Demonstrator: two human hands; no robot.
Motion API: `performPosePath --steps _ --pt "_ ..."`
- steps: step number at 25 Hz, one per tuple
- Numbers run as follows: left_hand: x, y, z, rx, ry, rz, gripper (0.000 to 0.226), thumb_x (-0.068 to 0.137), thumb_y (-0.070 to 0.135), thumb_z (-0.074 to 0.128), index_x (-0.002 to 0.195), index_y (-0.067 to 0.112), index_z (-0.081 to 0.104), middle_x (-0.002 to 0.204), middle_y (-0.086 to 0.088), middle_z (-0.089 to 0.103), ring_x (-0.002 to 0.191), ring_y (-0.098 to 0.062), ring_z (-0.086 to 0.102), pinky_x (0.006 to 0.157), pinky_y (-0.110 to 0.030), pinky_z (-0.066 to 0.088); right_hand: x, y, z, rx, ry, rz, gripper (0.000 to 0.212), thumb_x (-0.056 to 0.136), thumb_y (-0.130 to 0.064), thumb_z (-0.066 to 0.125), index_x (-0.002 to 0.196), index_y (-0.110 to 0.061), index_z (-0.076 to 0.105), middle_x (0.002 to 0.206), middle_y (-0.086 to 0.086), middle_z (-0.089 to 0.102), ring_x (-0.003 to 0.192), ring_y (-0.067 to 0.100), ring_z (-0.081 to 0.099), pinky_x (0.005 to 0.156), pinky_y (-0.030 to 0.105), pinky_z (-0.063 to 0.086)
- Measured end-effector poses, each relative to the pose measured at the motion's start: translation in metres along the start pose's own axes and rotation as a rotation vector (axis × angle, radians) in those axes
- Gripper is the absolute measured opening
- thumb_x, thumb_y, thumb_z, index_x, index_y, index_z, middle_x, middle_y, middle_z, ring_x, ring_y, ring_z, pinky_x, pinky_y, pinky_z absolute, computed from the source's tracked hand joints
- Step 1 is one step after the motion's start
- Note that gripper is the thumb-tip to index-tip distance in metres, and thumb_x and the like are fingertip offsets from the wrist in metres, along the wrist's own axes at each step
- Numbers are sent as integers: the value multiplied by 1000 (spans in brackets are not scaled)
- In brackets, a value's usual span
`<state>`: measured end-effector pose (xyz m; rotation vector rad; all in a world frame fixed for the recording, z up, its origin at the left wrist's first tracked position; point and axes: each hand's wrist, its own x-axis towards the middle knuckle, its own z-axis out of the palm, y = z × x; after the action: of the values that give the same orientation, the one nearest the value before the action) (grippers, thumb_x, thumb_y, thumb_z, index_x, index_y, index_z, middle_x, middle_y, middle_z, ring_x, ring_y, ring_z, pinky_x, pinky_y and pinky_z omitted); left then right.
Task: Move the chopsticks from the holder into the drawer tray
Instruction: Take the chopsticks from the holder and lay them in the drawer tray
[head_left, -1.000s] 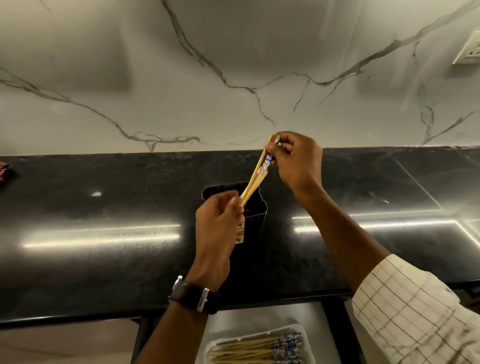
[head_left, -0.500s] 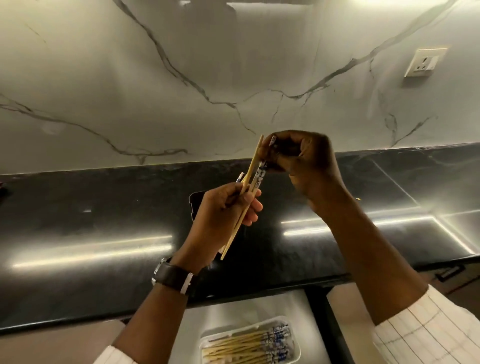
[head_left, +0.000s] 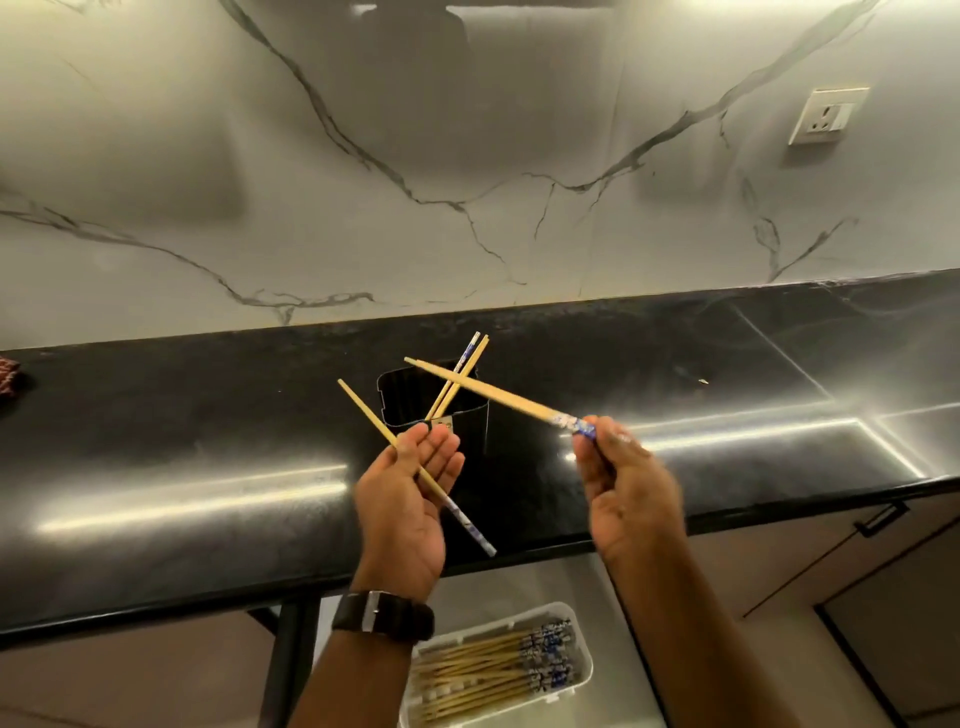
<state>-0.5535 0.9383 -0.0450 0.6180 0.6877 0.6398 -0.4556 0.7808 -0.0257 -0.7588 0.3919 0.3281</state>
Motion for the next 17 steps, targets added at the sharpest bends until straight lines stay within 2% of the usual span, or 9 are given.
performPosePath --steps 2,4,8,11,14,15,17 --pt "-12 -17 10 -36 41 -6 28 107 20 48 117 2 67 108 -19 78 102 -32 77 92 -47 60 -13 35 -15 -14 69 94 18 89 0 74 106 3 72 104 24 77 73 19 80 69 30 67" --pt "-21 -28 16 -74 103 -18 26 107 18 49 119 3 66 111 -21 76 102 -32 76 94 -48 59 -26 63 -28 -120 138 108 24 87 -6 78 110 -3 73 98 16 82 86 22 80 77 35 66" --pt "-27 -38 14 -92 172 -29 26 108 17 46 125 3 60 114 -20 73 102 -31 75 91 -47 59 -49 93 -42 -276 145 75 17 83 -11 81 100 -11 76 83 2 82 93 22 77 77 35 62" --pt "-28 -40 6 -112 206 -46 24 108 18 47 120 6 63 104 -13 75 88 -23 77 76 -39 61 -58 99 -48 -322 146 173 10 86 -8 78 96 -9 78 83 8 82 92 28 77 77 38 65" --pt "-23 -38 -4 -137 226 -46 21 106 20 50 115 9 65 94 -7 74 77 -17 76 70 -35 61 -62 94 -54 -293 137 261 11 89 -5 75 100 -2 76 86 17 82 84 29 80 69 35 67" --pt "-22 -39 -7 -128 230 -31 20 106 20 50 114 9 65 90 -5 73 73 -15 74 69 -34 61 -63 92 -56 -259 127 285 12 92 -6 73 103 0 74 87 19 81 84 30 80 70 36 67" --pt "-21 -43 -10 -108 231 22 19 105 20 52 114 9 65 83 -2 72 68 -12 72 67 -32 60 -64 91 -59 -153 114 363 21 100 -15 65 110 4 69 96 26 79 94 36 78 84 43 65"
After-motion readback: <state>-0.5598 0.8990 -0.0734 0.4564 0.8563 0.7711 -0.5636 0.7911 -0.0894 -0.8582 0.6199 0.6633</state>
